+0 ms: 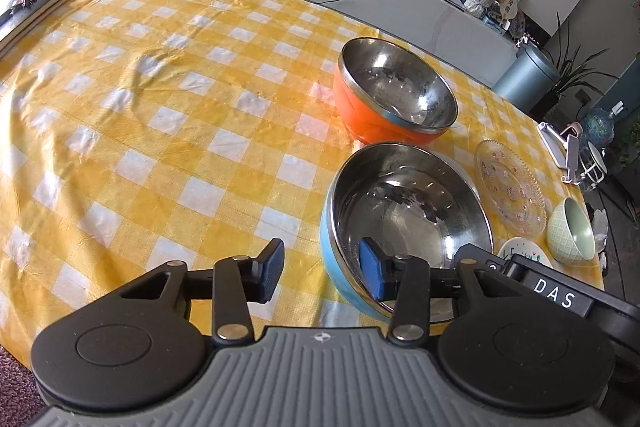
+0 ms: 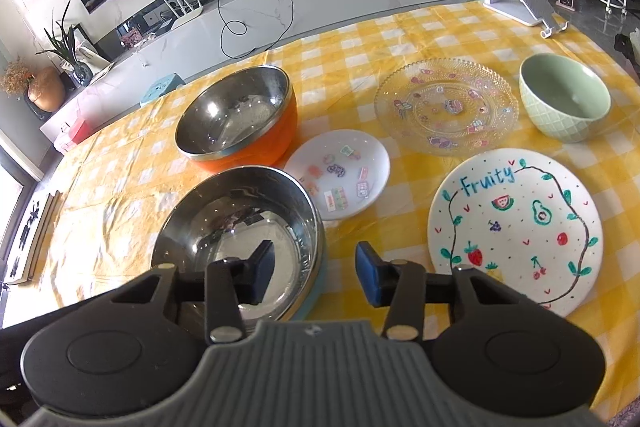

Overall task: Organize plates and bowls
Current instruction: 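Move both grippers to the blue steel bowl and close on its rim, then lift the blue bowl with both grippers toward the orange bowl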

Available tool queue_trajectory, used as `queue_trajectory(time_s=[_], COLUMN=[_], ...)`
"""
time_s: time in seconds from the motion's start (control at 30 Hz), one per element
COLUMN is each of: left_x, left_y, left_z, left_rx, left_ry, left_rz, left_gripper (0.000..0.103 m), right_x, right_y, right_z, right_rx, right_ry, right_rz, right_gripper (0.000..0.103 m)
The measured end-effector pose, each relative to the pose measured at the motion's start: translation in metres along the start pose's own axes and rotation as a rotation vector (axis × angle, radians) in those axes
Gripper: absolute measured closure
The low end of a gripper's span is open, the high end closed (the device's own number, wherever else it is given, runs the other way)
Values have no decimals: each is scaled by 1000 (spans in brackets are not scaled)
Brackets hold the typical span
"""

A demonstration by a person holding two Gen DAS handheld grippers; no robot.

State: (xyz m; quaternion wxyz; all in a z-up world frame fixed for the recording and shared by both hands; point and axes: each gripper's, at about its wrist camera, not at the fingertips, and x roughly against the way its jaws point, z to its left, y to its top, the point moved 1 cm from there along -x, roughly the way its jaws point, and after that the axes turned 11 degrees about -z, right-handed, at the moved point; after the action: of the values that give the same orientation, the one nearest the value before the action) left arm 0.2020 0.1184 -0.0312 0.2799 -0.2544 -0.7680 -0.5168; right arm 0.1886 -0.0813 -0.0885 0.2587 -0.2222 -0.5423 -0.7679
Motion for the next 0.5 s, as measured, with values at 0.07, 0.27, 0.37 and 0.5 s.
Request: queue_trajectory(time_s=[0.07,0.27,0.37,0.5], left_x=[-2,-2,-2,4], left_y=[-1,-1,-1,-1], left_z=[1,-6,-9,-8], left_rx=[9,-2,-15,-10], left_ry=[-9,-43,-37,-45], left_rz=[-1,1,2,-2], left_gripper=[63,84,85,85], right_x=[-5,-12,-11,-7], right_y=[-3,-8,-8,-8], right_z=[-1,-5,-6,-6], right_rx=[-9,-44,-45,-52], right_ry=[8,20,10,3], right_rz=[18,36,38,48], right_gripper=[72,84,85,85])
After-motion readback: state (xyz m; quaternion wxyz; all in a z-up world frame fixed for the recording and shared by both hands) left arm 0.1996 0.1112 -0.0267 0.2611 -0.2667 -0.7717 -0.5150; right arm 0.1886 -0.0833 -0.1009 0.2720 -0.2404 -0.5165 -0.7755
